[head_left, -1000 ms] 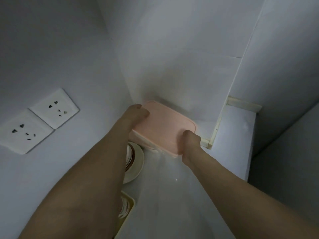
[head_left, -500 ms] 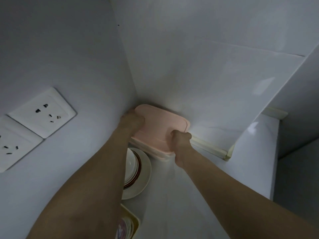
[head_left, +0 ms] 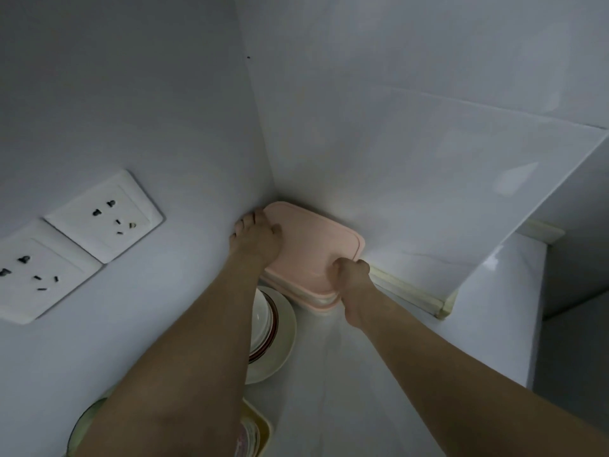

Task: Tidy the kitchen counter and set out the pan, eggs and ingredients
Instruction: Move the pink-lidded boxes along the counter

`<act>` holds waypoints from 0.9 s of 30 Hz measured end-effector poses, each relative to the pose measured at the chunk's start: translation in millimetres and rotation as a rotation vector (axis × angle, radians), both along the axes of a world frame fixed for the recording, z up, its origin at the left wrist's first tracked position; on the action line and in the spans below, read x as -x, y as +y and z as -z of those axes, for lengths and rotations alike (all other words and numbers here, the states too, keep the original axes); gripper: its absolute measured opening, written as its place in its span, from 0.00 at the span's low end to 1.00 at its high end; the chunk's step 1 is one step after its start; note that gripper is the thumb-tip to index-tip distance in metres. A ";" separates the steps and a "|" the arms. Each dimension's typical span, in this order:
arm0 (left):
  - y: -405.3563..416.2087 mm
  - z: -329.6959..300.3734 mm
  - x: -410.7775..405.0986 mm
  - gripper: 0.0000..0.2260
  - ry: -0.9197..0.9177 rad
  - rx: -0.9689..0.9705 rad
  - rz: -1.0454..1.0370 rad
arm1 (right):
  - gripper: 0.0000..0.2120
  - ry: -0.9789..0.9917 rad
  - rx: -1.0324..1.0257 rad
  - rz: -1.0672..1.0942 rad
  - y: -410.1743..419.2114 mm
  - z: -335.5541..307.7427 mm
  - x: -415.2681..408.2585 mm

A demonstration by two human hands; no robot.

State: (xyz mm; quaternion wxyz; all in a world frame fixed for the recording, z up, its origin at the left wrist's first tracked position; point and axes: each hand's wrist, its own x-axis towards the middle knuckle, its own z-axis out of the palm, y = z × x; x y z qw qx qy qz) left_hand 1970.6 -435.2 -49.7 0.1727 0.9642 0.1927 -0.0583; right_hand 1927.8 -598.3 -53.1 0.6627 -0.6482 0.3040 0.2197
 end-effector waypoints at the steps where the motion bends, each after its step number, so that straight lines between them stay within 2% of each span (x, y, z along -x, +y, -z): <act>1: -1.6 -3.5 4.4 0.25 -0.014 -0.005 0.011 | 0.26 0.006 0.013 -0.008 -3.2 -4.0 3.9; 4: -10.1 -15.9 22.0 0.23 -0.080 -0.069 0.086 | 0.27 -0.040 0.072 -0.056 -11.3 -18.1 18.0; 11: -24.0 -69.3 84.9 0.24 -0.232 -0.103 0.197 | 0.26 -0.351 0.284 -0.208 -22.0 -73.8 63.3; 18: -13.9 -136.3 188.1 0.23 -0.391 -0.130 0.069 | 0.25 -0.643 0.294 -0.396 -12.7 -130.7 133.9; 27: -11.8 -184.7 364.1 0.22 -0.448 -0.239 -0.168 | 0.23 -0.897 0.222 -0.668 -10.7 -163.3 253.5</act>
